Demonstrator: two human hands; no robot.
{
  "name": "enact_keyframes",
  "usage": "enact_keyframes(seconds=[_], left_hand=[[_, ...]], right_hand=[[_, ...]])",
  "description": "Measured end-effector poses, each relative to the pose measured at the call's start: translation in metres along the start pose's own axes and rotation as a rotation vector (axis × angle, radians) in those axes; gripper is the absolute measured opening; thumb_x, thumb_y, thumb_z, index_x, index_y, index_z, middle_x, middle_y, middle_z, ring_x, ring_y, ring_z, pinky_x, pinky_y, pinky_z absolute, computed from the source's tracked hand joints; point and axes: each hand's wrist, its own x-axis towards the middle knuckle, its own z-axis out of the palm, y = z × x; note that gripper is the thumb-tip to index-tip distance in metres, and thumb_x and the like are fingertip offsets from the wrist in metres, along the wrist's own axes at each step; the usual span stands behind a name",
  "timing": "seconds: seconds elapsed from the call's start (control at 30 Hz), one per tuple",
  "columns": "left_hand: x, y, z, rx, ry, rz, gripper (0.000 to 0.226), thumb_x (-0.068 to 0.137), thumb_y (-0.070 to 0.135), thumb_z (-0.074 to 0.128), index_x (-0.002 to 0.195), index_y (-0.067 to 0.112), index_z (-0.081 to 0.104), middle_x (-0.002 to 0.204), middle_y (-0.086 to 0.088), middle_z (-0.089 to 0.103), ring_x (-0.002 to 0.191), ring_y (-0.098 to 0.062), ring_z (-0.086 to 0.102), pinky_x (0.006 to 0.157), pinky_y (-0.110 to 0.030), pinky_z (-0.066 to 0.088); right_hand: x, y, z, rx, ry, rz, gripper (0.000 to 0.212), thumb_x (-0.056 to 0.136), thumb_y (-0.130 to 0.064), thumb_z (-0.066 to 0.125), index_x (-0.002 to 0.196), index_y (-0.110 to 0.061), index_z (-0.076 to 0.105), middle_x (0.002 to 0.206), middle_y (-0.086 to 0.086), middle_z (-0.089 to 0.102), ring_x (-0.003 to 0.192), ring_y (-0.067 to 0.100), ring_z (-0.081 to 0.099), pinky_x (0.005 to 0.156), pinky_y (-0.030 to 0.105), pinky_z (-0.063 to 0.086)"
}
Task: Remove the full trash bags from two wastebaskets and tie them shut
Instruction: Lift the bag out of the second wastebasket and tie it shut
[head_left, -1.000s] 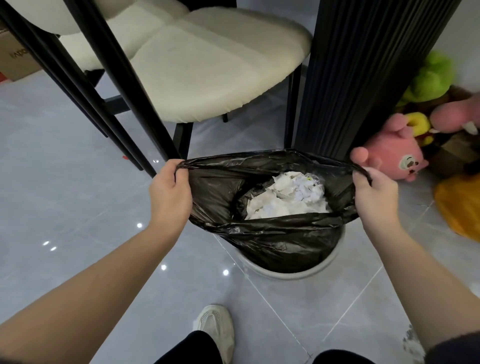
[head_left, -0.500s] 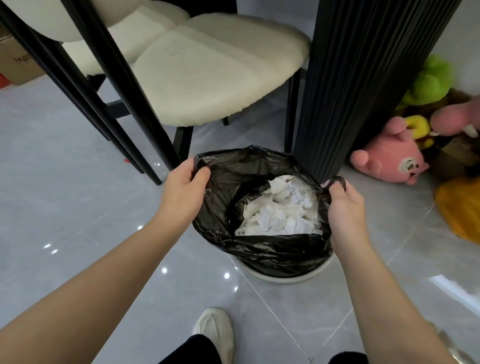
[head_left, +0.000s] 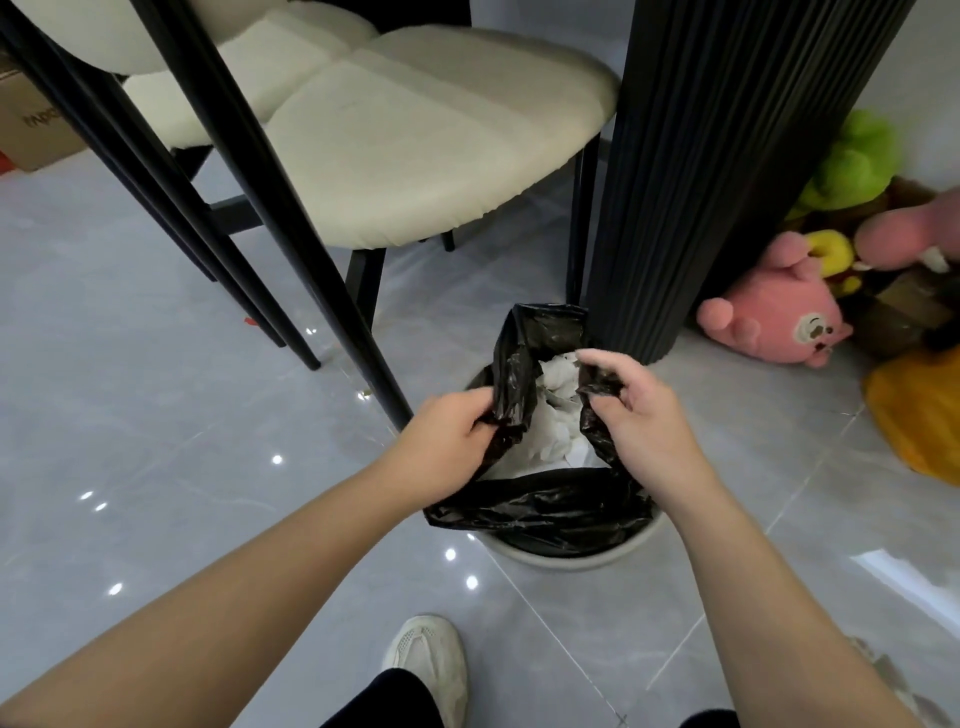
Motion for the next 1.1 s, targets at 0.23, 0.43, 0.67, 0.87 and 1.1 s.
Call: enact_keyframes(seconds=[0.23,0.43,0.67,0.87,1.1], left_hand=[[-0.007,-0.005,0.010,0.190,-0.199,0.203,0.016,0.088,0.002,0.043,0.084,0.001,0.059,0.088,-0.009,0.061,0.087,-0.022,0.056,0.082,-0.035,0.045],[-0.005,-0.006,0.012,0.216,-0.241,0.220,0.017,0.088,0.005,0.041,0.074,0.006,0.050,0.081,-0.009,0.056,0.080,-0.022,0.053,0.079,-0.039,0.045],[-0.020,-0.027,-0.001,-0.092,0.173,-0.171,0.026,0.096,0.024,0.045,0.084,0.011,0.064,0.081,-0.004,0.064,0.081,-0.016,0.057,0.074,-0.033,0.043],[-0.018,-0.063,0.010,-0.607,-0.053,-0.777,0.021,0.097,0.008,0.043,0.105,0.004,0.062,0.092,-0.012,0.066,0.075,-0.023,0.064,0.053,-0.026,0.058],[-0.013,-0.074,0.020,-0.704,-0.109,-0.761,0.032,0.090,-0.010,0.039,0.117,-0.006,0.056,0.089,-0.018,0.066,0.066,-0.027,0.067,0.057,-0.033,0.061]], right_hand=[[-0.008,-0.002,0.002,-0.194,-0.368,-0.136,0.084,0.089,0.009,0.040,0.136,-0.060,0.029,0.138,-0.034,0.040,0.129,0.009,0.044,0.109,0.029,0.035],[-0.004,-0.003,0.014,-0.359,-0.379,-0.136,0.049,0.084,0.006,0.043,0.105,-0.030,0.069,0.106,-0.016,0.067,0.099,-0.004,0.057,0.086,0.004,0.037],[0.000,0.002,0.019,-0.292,-0.094,-0.014,0.025,0.082,-0.012,0.047,0.057,-0.013,0.044,0.052,-0.002,0.042,0.050,0.009,0.035,0.047,0.020,0.029],[0.005,-0.011,0.023,-0.197,-0.006,0.041,0.033,0.089,-0.021,0.046,0.060,-0.015,0.032,0.059,0.001,0.029,0.055,0.012,0.028,0.050,0.028,0.022],[0.014,-0.013,0.019,-0.125,0.069,0.068,0.042,0.094,-0.032,0.049,0.059,-0.016,0.031,0.053,-0.003,0.026,0.047,0.010,0.025,0.046,0.025,0.021]])
